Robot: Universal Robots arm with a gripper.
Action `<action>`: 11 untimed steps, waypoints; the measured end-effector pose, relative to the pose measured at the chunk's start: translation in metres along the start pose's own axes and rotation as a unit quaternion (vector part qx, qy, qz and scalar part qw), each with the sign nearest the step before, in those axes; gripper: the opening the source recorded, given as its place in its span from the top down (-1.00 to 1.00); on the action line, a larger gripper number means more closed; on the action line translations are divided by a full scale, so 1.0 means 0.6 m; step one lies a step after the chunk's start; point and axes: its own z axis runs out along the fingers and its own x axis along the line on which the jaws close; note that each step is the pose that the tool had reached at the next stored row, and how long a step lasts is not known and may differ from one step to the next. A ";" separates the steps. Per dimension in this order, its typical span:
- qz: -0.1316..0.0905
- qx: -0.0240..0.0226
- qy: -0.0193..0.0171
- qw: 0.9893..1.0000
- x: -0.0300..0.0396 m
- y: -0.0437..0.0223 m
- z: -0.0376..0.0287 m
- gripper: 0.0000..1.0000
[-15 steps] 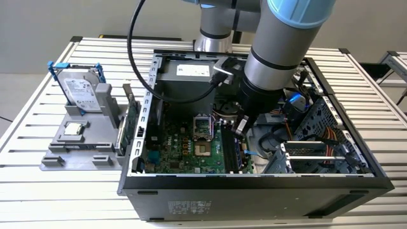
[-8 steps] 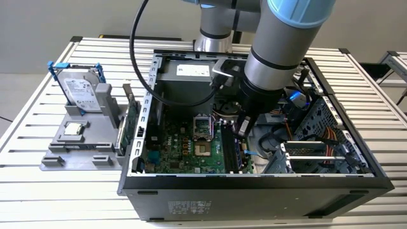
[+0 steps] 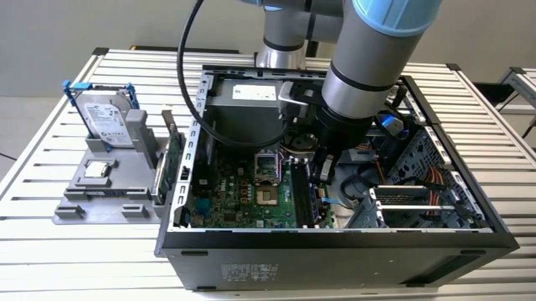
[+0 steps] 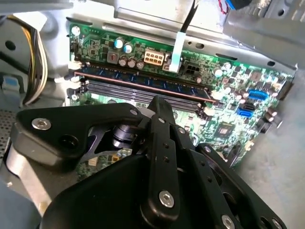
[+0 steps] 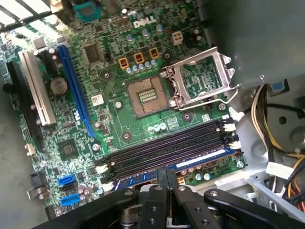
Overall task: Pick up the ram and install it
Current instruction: 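Press down the ram until it locks into place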
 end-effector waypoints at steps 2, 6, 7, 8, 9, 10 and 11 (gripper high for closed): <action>-0.013 0.000 0.000 1.000 0.000 0.000 0.000 1.00; -0.038 0.000 0.001 0.999 0.000 0.000 0.000 1.00; -0.043 0.000 0.002 0.999 0.000 0.000 0.000 1.00; -0.050 0.000 0.002 0.999 0.000 0.000 0.000 1.00; -0.056 0.000 0.002 0.998 0.000 0.000 0.000 1.00; -0.062 0.000 0.002 0.998 0.000 0.000 0.000 1.00; -0.068 0.000 0.003 0.998 0.000 0.000 0.000 1.00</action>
